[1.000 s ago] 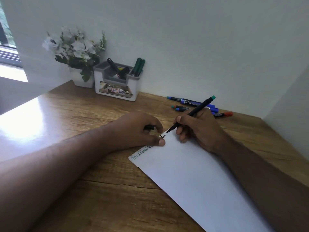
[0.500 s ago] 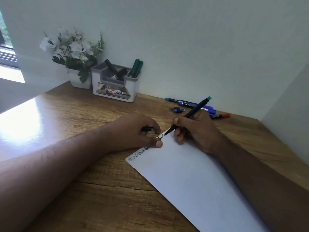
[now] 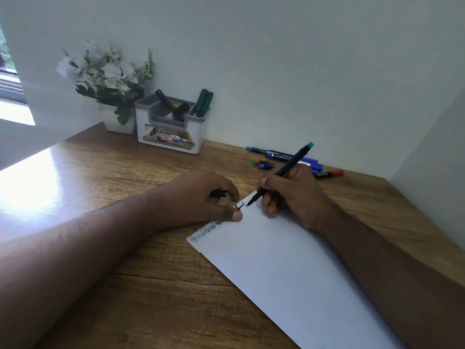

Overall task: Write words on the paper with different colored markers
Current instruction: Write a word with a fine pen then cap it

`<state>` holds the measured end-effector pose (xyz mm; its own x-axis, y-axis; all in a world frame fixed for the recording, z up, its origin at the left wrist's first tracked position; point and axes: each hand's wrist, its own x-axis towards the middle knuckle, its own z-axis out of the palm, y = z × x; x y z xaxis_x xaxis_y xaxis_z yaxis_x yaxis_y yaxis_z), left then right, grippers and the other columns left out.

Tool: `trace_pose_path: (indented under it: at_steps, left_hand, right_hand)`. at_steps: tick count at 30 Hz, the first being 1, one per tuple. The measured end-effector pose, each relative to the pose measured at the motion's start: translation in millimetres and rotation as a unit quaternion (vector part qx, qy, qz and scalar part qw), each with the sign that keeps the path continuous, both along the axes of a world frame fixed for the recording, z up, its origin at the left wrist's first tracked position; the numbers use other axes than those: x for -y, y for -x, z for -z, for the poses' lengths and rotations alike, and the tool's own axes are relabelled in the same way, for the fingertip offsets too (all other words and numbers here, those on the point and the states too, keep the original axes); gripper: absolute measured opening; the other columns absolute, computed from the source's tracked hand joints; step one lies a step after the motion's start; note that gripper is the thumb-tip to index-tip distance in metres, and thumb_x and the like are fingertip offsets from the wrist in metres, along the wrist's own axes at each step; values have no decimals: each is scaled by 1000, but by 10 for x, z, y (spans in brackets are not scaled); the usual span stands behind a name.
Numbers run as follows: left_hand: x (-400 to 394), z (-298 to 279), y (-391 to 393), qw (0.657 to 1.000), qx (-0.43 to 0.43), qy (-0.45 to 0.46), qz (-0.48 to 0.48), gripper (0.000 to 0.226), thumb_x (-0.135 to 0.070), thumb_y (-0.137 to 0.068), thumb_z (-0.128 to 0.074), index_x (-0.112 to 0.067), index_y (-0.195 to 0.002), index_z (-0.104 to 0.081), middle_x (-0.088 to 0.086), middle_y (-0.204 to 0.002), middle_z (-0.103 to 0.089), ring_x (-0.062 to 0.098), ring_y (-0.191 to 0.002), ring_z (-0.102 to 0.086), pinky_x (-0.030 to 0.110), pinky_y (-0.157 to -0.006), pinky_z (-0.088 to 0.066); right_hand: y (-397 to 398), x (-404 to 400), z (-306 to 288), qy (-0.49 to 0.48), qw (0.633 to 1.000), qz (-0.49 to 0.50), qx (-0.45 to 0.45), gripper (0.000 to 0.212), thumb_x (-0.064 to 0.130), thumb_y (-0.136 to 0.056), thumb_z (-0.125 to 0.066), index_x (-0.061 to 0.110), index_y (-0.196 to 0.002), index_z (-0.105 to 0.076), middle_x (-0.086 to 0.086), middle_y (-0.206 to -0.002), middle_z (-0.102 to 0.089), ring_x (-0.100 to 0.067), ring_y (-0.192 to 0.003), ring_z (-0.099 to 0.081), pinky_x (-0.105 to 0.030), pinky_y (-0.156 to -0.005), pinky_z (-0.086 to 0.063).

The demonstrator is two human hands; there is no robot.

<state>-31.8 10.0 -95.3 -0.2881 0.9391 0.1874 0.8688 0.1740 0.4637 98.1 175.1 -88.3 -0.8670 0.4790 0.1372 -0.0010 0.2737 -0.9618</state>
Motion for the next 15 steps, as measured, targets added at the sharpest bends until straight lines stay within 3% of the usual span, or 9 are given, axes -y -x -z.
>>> trace_pose_path:
  at_steps: [10, 15]
  left_hand:
    - [5, 2, 1, 1000, 0, -3, -1, 42, -57, -77, -67, -36, -112, -66, -15, -67, -53, -1, -66, -51, 20, -55, -37]
    - [1, 10, 5, 1000, -1, -2, -3, 40, -57, -77, -66, -37, -112, -66, -17, -66, -52, -10, -69, -50, 18, -53, -32]
  right_hand:
    - [10, 4, 2, 1, 1000, 6, -1, 21, -2, -88, -56, -2, -69, -64, -12, -51, -61, -21, -36, -54, -25, -38, -46]
    - [3, 4, -1, 0, 1000, 5, 1, 24, -2, -88, -55, -1, -66, -63, -12, -50, -60, -20, -35, -53, -24, -37, -46]
